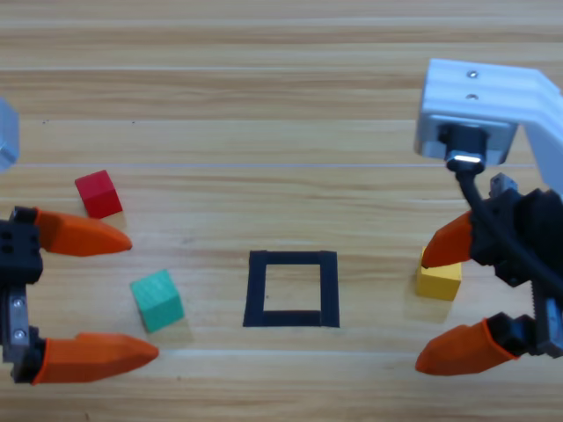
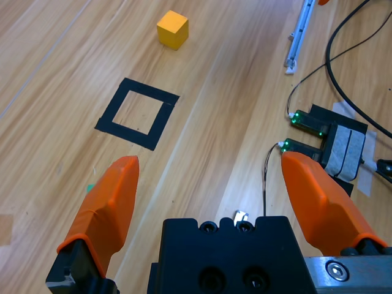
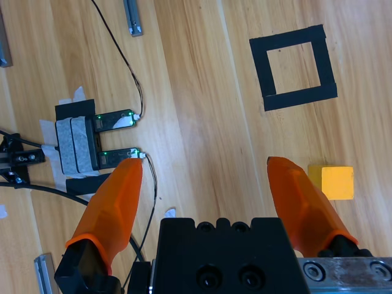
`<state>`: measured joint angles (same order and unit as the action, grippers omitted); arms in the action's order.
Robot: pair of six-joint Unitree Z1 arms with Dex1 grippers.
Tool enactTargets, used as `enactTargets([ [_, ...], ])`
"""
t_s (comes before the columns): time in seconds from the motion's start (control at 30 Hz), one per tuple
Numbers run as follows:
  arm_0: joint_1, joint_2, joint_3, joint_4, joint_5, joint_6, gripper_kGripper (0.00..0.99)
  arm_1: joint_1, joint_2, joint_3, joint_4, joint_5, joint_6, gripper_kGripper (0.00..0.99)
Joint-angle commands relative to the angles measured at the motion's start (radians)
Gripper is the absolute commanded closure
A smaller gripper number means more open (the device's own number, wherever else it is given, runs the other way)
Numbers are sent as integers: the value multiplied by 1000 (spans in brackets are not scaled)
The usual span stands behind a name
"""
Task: Stack the blocks in the rectangular block: red at the bottom, yellow in the middle, green on top
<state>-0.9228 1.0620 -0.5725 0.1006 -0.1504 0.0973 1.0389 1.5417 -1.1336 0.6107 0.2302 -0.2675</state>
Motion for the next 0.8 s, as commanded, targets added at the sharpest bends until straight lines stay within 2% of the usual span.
enactTargets([
  [0.03, -16, -45, 37, -22, 9, 12, 0, 26, 57, -14, 18, 18, -4, 88],
  [0.27, -16, -20, 37, -25, -9, 15, 0, 26, 52, -12, 23, 3, 11, 88],
  [0.4, -16, 16, 19, -25, -5, -10, 1, 26, 51, -23, 21, -58, 76, 88],
  [0.43, -16, 42, -3, -18, 14, -34, 4, 24, 51, -29, 20, -94, 100, 88],
  [0.5, -16, 119, -76, 5, 92, -111, 21, 18, 44, -32, 15, -173, 152, 88],
  [0.57, -16, 208, -182, 50, 189, -246, 77, 15, 43, -45, 14, -281, 231, 88],
  [0.6, -7, 256, -234, 70, 258, -321, 86, 6, 43, -51, 14, -331, 272, 88],
  [0.63, 13, 302, -294, 107, 310, -396, 86, -10, 43, -52, 14, -354, 312, 88],
  [0.67, 55, 348, -362, 163, 330, -470, 86, -28, 46, -55, 12, -367, 366, 88],
  [0.8, 205, 461, -517, 307, 324, -700, 85, -120, 81, -74, 20, -356, 600, 90],
])
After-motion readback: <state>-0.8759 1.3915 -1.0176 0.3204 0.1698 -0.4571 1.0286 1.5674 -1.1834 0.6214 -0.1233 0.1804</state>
